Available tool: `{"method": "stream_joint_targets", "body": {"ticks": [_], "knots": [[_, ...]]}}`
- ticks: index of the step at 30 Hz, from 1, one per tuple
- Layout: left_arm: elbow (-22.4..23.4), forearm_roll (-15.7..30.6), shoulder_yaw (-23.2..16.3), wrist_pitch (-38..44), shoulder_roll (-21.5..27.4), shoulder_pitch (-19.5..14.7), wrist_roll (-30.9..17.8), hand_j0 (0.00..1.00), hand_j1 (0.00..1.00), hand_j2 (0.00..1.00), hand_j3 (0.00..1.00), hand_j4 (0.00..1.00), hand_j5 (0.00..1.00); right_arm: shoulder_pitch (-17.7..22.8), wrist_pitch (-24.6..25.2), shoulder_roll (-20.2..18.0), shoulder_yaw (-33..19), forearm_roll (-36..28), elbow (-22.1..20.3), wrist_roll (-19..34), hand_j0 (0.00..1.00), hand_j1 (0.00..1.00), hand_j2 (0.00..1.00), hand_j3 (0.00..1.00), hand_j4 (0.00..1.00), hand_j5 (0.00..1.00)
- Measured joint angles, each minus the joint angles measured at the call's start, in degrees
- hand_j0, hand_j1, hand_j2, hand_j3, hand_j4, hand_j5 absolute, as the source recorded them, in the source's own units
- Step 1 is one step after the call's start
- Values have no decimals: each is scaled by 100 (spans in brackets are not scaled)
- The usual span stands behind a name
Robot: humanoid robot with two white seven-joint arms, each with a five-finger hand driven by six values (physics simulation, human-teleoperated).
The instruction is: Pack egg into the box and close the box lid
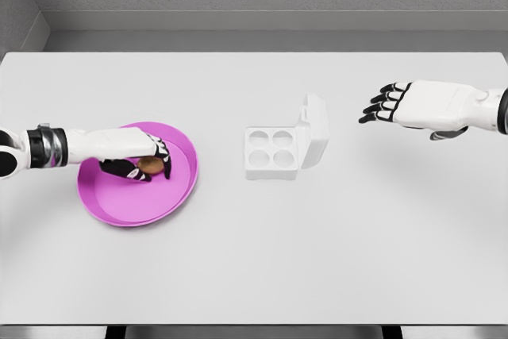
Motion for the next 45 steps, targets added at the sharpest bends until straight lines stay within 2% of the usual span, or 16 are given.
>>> {"method": "stream_joint_targets", "body": {"ticks": [4,10,16,17,19,20,23,26,32,39,45], "knots": [[-30,-48,-11,-20,0,-88,-15,38,38,38,38,38,38,0,0,0,0,-7,-31,0,100,100,100,100,100,100],[-811,-23,-7,-27,70,-334,-24,34,34,34,34,34,34,-53,0,0,-6,-15,-106,0,100,100,100,100,100,100],[-976,0,-10,-31,-261,-501,-26,34,34,34,34,34,34,-53,0,0,-8,-15,-133,0,100,100,100,100,100,100],[-912,-10,-12,-33,-372,-536,-29,34,34,34,34,34,34,-53,0,0,-8,-15,-140,0,100,100,100,100,100,100],[-547,-14,-160,-25,-732,-1001,-23,34,34,34,34,34,34,-53,0,0,-8,-16,-162,0,100,100,100,100,100,100],[-284,-39,-270,-25,-969,-1081,-22,34,34,34,34,34,34,-53,0,0,-8,-16,-170,0,100,100,100,100,100,100],[246,-174,-452,-34,-1595,-1151,-29,34,34,34,34,34,34,-62,0,0,-8,-16,-183,0,100,100,100,100,100,100],[443,-211,-523,-35,-2010,-1160,-31,34,34,34,34,34,34,-62,0,0,-9,-15,-200,0,100,100,100,100,100,100],[590,-216,-558,-30,-2248,-1160,-29,34,34,34,34,34,34,-88,0,0,-2,-88,-221,0,100,100,100,100,100,100],[1234,-203,-548,-2,-2432,-1160,-23,35,35,35,35,35,35,-88,0,0,4,-101,-226,0,100,100,100,100,100,100],[1394,-269,-543,2,-2566,-1204,-9,36,36,36,36,36,36,-88,0,0,11,-103,-227,0,100,100,100,100,100,100]]}}
